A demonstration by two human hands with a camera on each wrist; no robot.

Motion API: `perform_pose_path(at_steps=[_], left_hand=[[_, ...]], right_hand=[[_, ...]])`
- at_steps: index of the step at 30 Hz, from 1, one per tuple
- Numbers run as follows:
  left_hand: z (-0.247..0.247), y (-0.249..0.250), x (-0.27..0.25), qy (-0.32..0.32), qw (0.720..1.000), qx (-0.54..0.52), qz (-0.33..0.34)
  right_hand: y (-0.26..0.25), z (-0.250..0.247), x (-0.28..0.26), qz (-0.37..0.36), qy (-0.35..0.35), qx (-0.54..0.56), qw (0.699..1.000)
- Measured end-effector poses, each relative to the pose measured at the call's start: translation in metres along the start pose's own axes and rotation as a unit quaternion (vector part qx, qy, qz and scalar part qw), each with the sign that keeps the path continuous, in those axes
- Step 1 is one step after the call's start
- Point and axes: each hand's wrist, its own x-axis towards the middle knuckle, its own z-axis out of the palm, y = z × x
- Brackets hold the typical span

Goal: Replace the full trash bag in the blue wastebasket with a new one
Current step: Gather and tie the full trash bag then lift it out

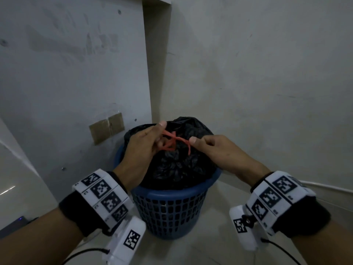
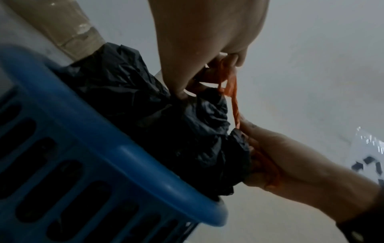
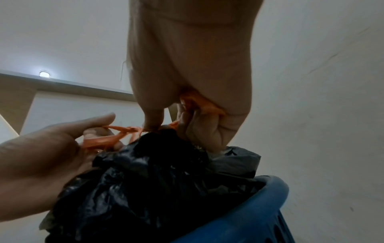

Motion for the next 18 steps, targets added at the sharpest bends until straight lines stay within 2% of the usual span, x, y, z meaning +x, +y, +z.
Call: perform_pose_path(at_steps=[2, 5, 7, 10, 13, 15, 18], left_hand=[[-0.001, 0.003, 0.004, 0.027, 1.0, 0.004, -0.006], [-0.003, 0.009, 0.006, 0.075, 0.994, 0.074, 0.038], [-0.006, 0.019, 0.007, 0.085, 0.994, 0.051, 0.05], [-0.017, 0.033, 0.013, 0.086, 0.996, -0.034, 0.017], [-0.021, 0.035, 0.015, 0.09, 0.996, -0.011, -0.003], [-0.019, 0.032, 0.016, 0.086, 0.996, -0.033, -0.006], [-0.034, 0.016, 0.022, 0.139, 0.988, -0.03, -0.063]], right_hand=[[0.0, 0.001, 0.0, -0.014, 0.005, 0.0, 1.0], [0.001, 0.001, 0.0, -0.018, 0.026, 0.02, 0.999], [0.002, -0.003, -0.001, -0.018, 0.039, 0.027, 0.999], [0.006, -0.011, -0.003, -0.004, 0.054, 0.039, 0.998], [0.015, -0.014, -0.005, 0.048, 0.057, 0.042, 0.996], [0.019, -0.017, -0.004, 0.069, 0.07, 0.081, 0.992], [0.023, -0.023, -0.003, 0.097, 0.104, 0.12, 0.983]])
